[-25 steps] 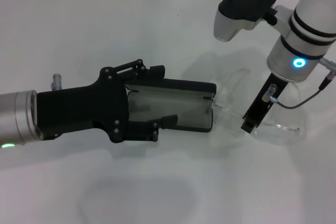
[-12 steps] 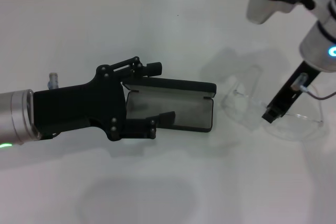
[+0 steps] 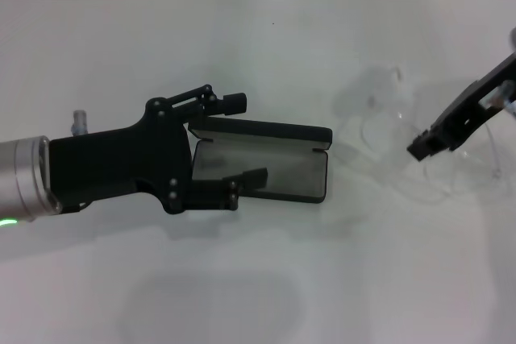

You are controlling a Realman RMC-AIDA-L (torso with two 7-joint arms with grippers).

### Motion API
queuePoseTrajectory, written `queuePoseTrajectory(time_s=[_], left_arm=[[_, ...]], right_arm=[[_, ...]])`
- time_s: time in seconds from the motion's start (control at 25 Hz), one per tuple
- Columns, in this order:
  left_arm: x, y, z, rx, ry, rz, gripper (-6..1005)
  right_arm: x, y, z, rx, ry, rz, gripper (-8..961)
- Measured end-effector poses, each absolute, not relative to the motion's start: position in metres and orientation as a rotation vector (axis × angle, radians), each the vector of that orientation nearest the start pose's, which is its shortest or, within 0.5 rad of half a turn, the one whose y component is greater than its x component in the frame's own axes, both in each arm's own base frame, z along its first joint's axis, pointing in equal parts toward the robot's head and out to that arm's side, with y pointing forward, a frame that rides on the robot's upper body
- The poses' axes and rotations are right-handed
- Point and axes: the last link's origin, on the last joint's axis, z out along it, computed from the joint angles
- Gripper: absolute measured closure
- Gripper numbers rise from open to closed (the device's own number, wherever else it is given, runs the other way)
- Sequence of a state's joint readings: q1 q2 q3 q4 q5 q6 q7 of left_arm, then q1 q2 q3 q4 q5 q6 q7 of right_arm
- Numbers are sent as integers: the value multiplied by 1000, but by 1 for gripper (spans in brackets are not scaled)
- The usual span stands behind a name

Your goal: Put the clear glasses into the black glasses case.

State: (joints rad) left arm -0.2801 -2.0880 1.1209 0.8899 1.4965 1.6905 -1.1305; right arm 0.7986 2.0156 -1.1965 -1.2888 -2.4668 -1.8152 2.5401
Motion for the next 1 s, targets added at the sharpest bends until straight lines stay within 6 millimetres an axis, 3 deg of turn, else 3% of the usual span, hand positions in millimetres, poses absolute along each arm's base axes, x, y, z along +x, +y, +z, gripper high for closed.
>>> queuePoseTrajectory(time_s=[0.2, 0.48, 0.8, 1.0], left_arm=[[-224, 276, 7, -2714, -54, -1042, 258], [-224, 277, 10, -2685, -44, -1058, 262], [-222, 278, 12, -2665, -36, -1080, 265], [-215, 281, 21, -2587, 0, -1159, 268]], right_arm=[[131, 363, 64, -2812, 963, -170, 853], [142, 354, 94, -2869, 881, 319, 854], [167, 351, 101, -2857, 884, 900, 853], [183, 340, 96, -2867, 785, 1070, 854]])
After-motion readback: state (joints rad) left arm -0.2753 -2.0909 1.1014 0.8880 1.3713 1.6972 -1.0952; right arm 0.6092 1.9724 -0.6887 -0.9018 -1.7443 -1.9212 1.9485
